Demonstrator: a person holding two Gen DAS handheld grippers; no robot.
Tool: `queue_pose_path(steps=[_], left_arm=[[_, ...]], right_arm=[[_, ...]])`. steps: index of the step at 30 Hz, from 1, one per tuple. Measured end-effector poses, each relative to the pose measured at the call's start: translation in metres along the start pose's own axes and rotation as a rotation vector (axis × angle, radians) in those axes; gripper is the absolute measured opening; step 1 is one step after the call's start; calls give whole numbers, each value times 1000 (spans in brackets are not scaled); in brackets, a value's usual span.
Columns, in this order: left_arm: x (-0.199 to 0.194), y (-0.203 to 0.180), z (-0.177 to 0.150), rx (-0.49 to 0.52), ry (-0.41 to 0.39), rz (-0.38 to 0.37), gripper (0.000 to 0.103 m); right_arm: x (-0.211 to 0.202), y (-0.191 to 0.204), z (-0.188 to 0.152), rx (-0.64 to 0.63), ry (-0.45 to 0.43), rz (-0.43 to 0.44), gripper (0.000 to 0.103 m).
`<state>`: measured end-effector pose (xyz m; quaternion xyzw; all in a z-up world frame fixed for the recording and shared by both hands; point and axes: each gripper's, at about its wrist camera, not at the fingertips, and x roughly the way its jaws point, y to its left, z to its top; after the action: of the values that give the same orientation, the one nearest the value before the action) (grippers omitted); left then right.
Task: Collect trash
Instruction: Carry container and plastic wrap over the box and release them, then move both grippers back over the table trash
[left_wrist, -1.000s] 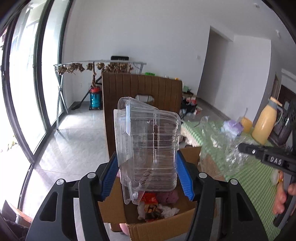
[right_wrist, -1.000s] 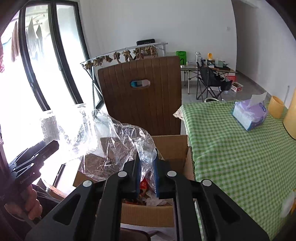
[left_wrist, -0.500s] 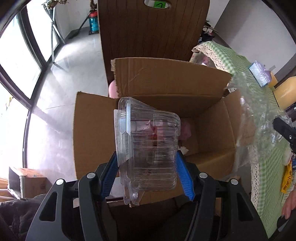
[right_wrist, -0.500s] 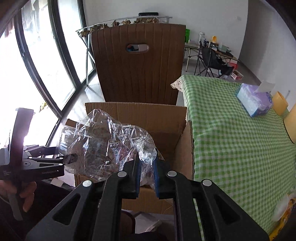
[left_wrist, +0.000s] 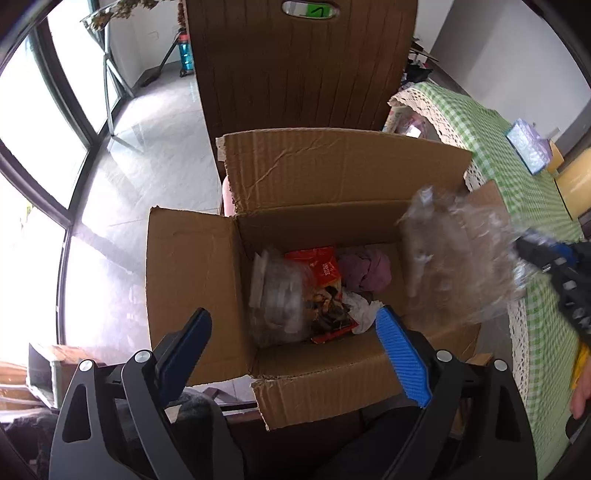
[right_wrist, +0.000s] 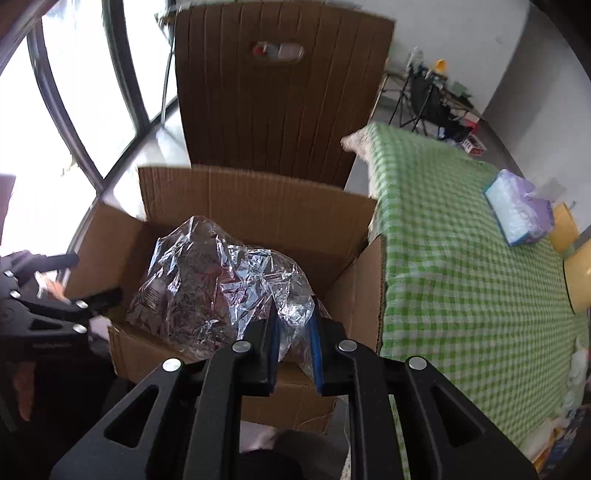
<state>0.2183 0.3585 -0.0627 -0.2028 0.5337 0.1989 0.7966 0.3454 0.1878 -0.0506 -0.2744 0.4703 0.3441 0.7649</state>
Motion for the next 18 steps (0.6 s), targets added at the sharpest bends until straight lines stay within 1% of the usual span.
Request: queue_pose_path(steps=[1, 2, 4, 6, 7, 13, 18], left_arm=[[1, 2, 1, -8, -7, -3, 89], [2, 3, 2, -14, -7, 3, 90], [4, 9, 2, -34, -5, 2, 90], [5, 14, 2, -44, -3, 5, 90], [4, 16, 3, -46, -5, 8, 90], [-1, 20, 7, -52, -20, 7, 90], [-5, 19, 8, -52, -22, 0, 90]], right_arm=[[9, 0, 3, -7, 34, -1, 51], [21, 1, 7, -20, 77, -18, 70], [29, 1, 12, -37, 86, -40, 71], [39, 3, 18, -53, 127, -61, 73], [41, 3, 19, -57, 134, -69, 74], [45, 1, 27, -58, 129, -62, 74], [38, 0, 26, -50, 119, -61, 74]])
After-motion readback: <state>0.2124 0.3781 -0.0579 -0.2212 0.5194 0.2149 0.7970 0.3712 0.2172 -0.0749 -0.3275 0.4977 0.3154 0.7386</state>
